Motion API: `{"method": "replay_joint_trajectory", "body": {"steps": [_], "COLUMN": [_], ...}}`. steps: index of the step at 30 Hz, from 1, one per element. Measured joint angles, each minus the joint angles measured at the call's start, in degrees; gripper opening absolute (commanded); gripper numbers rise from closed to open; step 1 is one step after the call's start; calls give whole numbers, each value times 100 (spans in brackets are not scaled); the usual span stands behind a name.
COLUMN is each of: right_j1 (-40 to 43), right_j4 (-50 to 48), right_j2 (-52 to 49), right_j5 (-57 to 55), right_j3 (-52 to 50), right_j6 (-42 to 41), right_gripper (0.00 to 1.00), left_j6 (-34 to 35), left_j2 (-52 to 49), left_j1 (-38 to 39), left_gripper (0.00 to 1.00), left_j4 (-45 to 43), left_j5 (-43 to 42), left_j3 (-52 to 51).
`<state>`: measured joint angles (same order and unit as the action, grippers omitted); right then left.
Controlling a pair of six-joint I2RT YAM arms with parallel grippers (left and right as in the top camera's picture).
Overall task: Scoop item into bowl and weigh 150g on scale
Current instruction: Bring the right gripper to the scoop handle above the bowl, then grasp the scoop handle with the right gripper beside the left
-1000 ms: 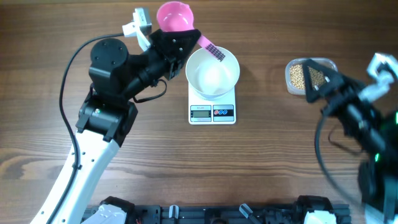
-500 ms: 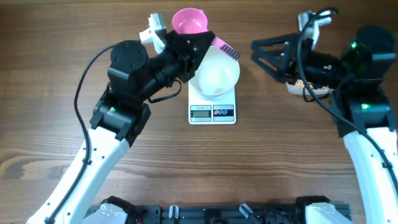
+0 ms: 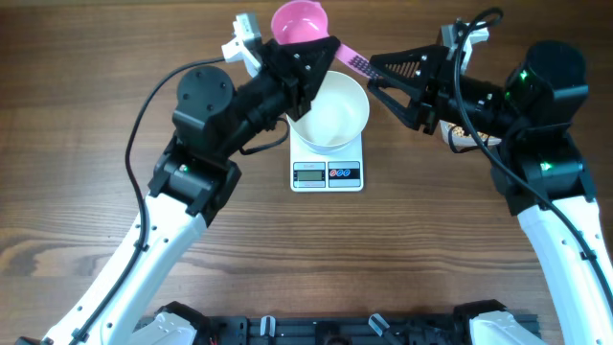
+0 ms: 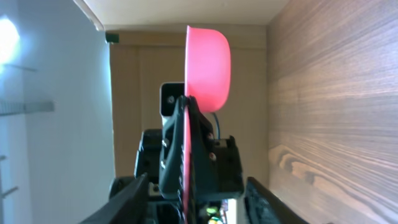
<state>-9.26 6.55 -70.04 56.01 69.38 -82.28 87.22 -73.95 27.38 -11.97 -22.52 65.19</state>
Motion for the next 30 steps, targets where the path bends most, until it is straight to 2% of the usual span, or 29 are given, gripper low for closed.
{"method": "replay_joint_trajectory", "body": {"steps": [5, 30], "right_j1": [-9, -9], "right_j4": [-234, -256], "right_j2": [-2, -2], "right_j5": [-125, -140], "right_j3": [0, 0], "right_j6": [-236, -511], "right_gripper": [40, 25], "left_j6": [35, 192], "left_j2": [-4, -4], "left_j1": [105, 372], "left_gripper": [4, 4], "left_j4": [0, 33], "left_j5": [101, 323], "left_j3": [0, 0]}}
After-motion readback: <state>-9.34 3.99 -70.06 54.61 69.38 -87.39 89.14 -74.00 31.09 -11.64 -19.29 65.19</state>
